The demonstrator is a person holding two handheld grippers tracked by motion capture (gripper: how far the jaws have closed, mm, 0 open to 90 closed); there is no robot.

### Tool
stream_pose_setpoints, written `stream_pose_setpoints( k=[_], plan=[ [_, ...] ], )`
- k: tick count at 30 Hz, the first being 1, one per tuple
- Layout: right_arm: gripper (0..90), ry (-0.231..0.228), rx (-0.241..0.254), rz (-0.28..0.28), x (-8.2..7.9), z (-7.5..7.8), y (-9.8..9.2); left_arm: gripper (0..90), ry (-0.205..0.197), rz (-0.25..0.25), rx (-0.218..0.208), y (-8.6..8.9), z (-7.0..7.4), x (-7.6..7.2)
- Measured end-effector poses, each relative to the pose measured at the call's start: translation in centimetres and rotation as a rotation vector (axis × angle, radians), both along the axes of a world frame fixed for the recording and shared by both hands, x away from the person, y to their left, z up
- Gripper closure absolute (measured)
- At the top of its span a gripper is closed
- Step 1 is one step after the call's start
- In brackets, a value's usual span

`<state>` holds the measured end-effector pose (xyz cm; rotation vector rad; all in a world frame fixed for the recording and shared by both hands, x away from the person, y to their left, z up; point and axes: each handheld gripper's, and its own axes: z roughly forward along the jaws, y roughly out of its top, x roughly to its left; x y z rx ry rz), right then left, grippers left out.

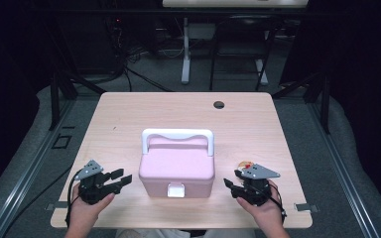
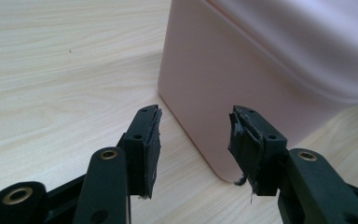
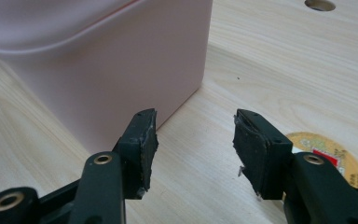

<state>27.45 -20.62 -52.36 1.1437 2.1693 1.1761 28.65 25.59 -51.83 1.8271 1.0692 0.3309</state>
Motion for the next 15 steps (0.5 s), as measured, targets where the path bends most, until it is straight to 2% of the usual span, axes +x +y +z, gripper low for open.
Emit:
stream_pose_setpoints(
  k=[2, 4, 6, 11, 15],
  plan=[
    [48.4, 0.0, -0.004, 0.001, 0.0, 0.2, 0.0, 52.6, -0.004, 0.0, 0.002, 0.2, 0.5, 0.1],
    [48.5, 0.02, 0.005, -0.003, 0.1, 0.8, -0.1, 52.6, 0.0, 0.003, -0.007, 0.6, 1.3, 0.4],
    [48.5, 0.028, 0.017, -0.011, 0.3, 1.5, -0.2, 52.6, -0.002, 0.005, 0.004, 0.9, 2.0, 0.5],
    [48.4, 0.036, 0.019, 0.002, 0.3, 2.8, -0.2, 52.5, -0.005, 0.007, -0.018, 1.4, 3.3, 0.6],
    [48.4, 0.05, 0.021, 0.02, 0.3, 3.7, -0.1, 52.3, -0.003, 0.001, -0.019, 1.4, 3.9, 0.5]
  ],
)
